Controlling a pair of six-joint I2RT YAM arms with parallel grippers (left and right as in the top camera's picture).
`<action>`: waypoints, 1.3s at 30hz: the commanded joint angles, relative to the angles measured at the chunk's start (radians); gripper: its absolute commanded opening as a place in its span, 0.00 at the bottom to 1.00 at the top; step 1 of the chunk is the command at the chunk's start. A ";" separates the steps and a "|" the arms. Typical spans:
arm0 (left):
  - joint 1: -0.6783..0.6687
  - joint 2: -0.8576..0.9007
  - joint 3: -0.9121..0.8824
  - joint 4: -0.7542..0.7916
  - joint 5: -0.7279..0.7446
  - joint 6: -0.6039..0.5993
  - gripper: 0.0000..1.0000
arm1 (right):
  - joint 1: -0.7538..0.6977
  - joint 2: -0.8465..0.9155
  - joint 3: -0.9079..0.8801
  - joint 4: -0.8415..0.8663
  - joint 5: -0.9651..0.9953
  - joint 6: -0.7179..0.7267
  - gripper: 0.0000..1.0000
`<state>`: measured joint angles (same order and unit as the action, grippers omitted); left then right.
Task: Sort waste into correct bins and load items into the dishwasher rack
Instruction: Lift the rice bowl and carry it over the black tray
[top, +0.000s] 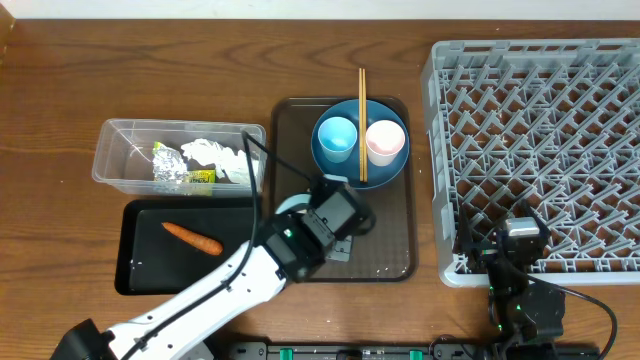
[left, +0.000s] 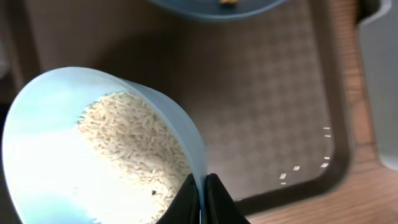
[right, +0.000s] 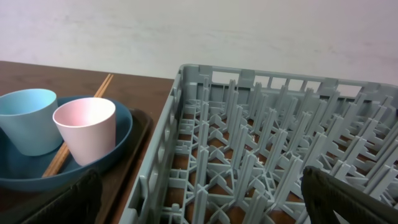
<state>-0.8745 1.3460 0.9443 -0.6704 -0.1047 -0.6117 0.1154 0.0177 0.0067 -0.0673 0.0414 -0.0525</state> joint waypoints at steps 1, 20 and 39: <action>0.037 -0.031 0.016 -0.023 -0.013 0.018 0.06 | -0.006 -0.002 -0.001 -0.004 0.007 -0.005 0.99; 0.310 -0.146 0.016 -0.168 -0.013 0.180 0.06 | -0.006 -0.002 -0.001 -0.004 0.007 -0.005 0.99; 0.873 -0.145 0.016 -0.275 0.510 0.484 0.06 | -0.006 -0.002 -0.001 -0.004 0.007 -0.005 0.99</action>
<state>-0.0788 1.2144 0.9443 -0.9329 0.2211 -0.2428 0.1154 0.0177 0.0067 -0.0673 0.0414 -0.0521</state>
